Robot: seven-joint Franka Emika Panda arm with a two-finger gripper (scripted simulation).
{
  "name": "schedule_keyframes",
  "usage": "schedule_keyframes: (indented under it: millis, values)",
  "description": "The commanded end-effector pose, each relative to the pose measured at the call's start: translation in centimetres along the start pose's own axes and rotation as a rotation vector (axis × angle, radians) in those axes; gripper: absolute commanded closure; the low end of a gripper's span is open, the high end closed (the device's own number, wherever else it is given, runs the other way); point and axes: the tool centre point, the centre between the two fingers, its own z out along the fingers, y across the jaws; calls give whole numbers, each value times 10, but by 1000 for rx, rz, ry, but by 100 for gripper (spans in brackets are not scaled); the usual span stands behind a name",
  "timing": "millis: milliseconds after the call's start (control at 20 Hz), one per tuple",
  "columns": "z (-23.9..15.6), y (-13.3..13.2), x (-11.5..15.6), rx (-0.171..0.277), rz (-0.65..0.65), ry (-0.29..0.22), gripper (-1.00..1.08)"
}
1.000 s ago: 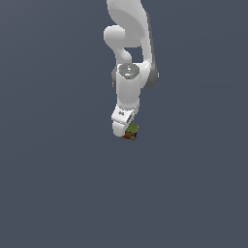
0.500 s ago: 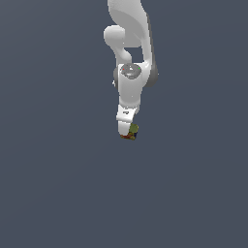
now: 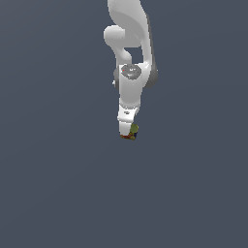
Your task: Pick up the object and move it to a goal position.
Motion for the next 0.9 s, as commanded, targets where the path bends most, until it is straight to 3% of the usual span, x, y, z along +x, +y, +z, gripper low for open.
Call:
schedule_keyframes:
  millis: [0,650,700,850]
  values:
    - [6,-1,0,1,-1,0,-92]
    - [48,-1,0,1,-5,0,-92]
    - [48,-1,0,1,-5,0,108]
    - [48,-1,0,1,-5,0,108]
